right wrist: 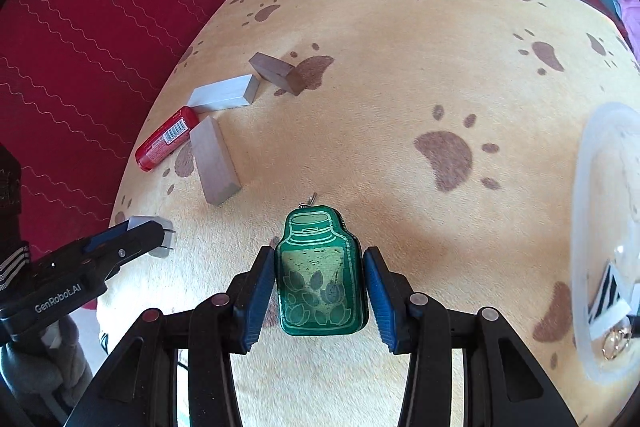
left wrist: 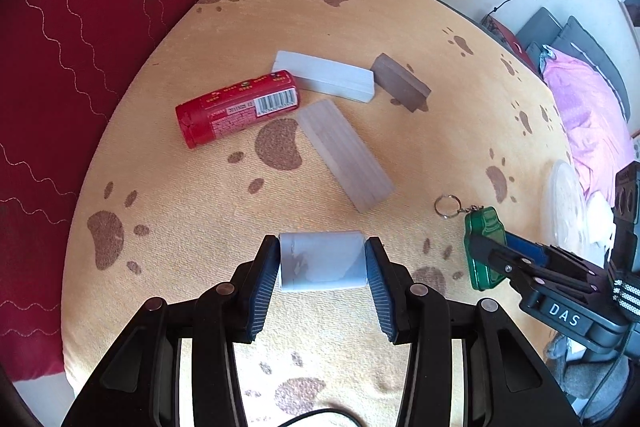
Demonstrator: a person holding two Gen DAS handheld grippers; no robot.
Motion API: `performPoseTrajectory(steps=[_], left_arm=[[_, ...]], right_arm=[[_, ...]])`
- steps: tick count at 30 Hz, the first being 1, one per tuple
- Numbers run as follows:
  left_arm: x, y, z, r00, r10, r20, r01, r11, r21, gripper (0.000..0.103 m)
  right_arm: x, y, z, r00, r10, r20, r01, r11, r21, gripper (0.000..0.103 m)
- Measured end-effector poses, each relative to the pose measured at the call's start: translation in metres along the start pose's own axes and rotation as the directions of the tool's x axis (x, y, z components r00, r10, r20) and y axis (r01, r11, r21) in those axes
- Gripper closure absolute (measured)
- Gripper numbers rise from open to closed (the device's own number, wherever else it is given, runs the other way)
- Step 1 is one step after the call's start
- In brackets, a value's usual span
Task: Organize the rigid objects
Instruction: 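Carry the green keychain into the clear bowl with the right gripper while the left gripper carries the white block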
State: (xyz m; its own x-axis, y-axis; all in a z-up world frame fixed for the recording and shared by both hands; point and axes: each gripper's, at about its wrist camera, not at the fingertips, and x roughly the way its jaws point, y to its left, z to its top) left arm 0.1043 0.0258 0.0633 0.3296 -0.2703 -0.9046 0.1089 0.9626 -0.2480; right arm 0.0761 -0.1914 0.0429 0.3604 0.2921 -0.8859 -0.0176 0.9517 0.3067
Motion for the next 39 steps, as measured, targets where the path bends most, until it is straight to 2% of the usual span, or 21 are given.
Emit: performPoseTrajectory(steps=[27,39], left_arm=[[-0.010,-0.081,-0.035,1.000,0.008,0.019,-0.009,0.998,0.058,0.058],[-0.007,-0.127,-0.046,1.000,-0.004,0.016,0.002,0.995,0.103,0.058]], right_arm=[[-0.066,-0.075,-0.030,0.998,0.035,0.055,-0.038,0.998,0.047,0.055],[-0.107,-0.131,-0.038,0.990,-0.015,0.137,-0.004,0.990,0.140,0.055]])
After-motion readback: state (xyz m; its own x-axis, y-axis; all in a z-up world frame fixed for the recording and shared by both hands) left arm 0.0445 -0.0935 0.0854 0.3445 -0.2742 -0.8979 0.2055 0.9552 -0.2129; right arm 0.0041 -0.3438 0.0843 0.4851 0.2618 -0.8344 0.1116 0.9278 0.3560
